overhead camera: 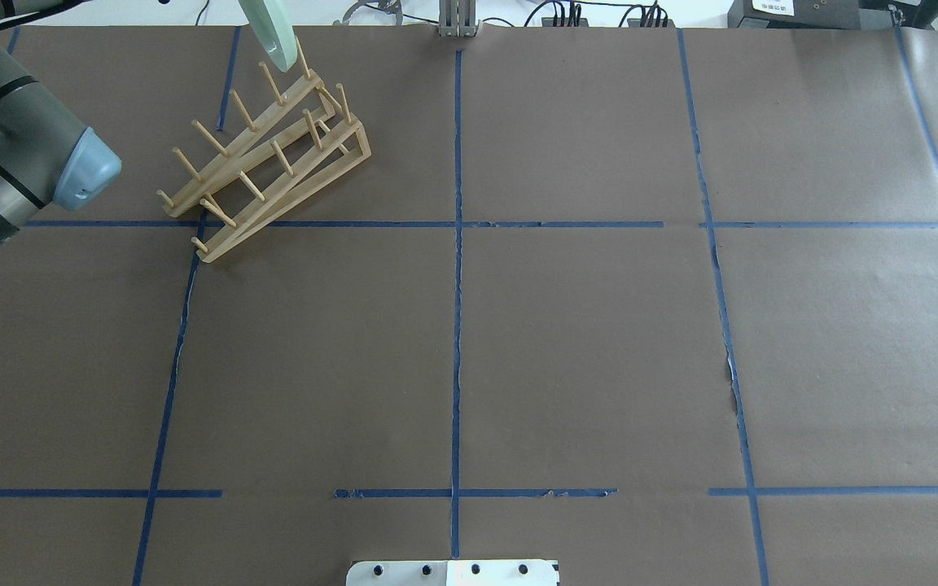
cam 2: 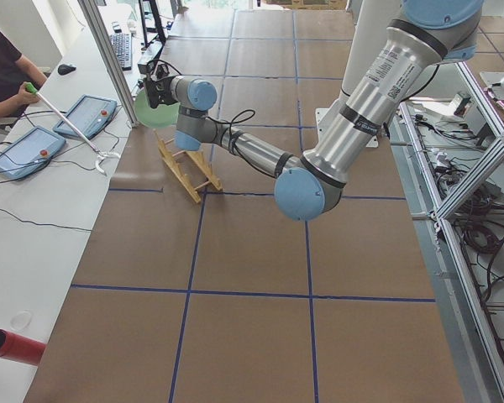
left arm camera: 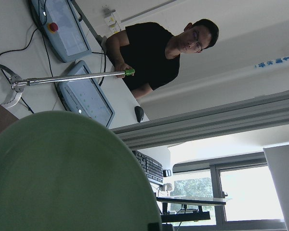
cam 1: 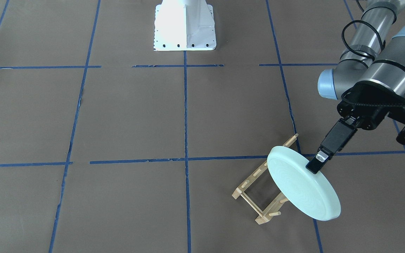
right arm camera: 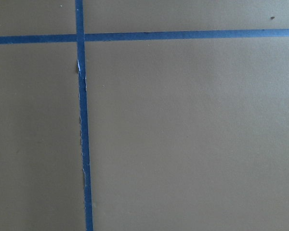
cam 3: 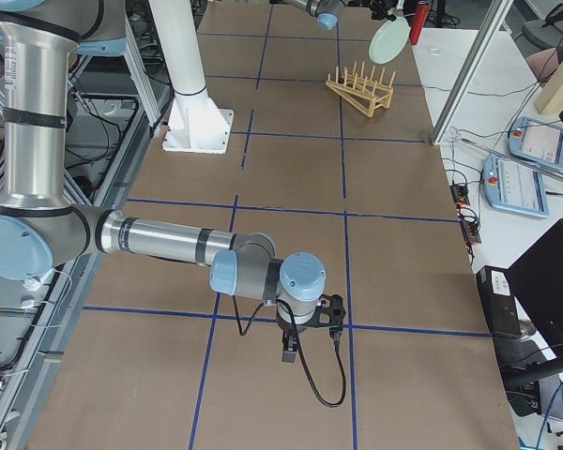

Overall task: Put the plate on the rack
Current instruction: 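Lower the upright plate with the left gripper into the rack's slots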

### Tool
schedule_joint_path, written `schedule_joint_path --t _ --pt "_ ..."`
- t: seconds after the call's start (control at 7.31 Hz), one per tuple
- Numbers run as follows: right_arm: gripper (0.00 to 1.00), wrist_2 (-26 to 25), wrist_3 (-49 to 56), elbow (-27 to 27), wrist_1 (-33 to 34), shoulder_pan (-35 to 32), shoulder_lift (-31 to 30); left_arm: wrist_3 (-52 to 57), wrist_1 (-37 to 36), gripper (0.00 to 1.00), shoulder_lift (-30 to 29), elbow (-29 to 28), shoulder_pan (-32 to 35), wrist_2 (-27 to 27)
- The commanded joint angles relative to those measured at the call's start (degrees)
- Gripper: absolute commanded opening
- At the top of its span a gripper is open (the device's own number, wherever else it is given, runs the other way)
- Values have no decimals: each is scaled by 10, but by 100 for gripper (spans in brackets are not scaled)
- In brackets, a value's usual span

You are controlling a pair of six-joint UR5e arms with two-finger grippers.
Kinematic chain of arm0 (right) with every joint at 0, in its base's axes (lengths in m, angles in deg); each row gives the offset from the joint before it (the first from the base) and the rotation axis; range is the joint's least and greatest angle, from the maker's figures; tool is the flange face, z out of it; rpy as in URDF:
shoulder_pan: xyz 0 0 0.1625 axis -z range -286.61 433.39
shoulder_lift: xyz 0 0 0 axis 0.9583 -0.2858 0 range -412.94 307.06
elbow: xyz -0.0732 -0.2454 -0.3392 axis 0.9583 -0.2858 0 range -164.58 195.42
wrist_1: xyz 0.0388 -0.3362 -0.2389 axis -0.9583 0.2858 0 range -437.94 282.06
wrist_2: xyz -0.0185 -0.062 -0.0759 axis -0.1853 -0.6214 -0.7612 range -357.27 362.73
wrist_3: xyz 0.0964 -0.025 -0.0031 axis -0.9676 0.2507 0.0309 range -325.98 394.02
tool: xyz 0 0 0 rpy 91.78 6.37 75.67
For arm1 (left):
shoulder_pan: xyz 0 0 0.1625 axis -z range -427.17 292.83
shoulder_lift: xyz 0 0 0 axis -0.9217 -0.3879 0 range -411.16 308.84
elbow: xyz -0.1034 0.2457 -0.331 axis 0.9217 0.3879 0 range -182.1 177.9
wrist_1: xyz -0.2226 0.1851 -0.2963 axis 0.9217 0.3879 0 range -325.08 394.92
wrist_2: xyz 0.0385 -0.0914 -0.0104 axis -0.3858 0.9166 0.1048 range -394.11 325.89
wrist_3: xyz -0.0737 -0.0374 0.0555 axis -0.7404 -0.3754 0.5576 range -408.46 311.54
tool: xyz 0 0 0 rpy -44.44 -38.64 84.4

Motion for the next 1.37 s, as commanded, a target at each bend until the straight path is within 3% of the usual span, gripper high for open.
schedule_joint_path --t 0.0,0.27,1.23 --pt "100 0 0 0 0 0 0 -33 3 0 -5 -11 -4 -21" --pt "100 0 0 0 0 0 0 -34 0 0 -2 -7 -48 -76" --pt "100 0 0 0 0 0 1 -9 -3 0 16 -3 -76 -65"
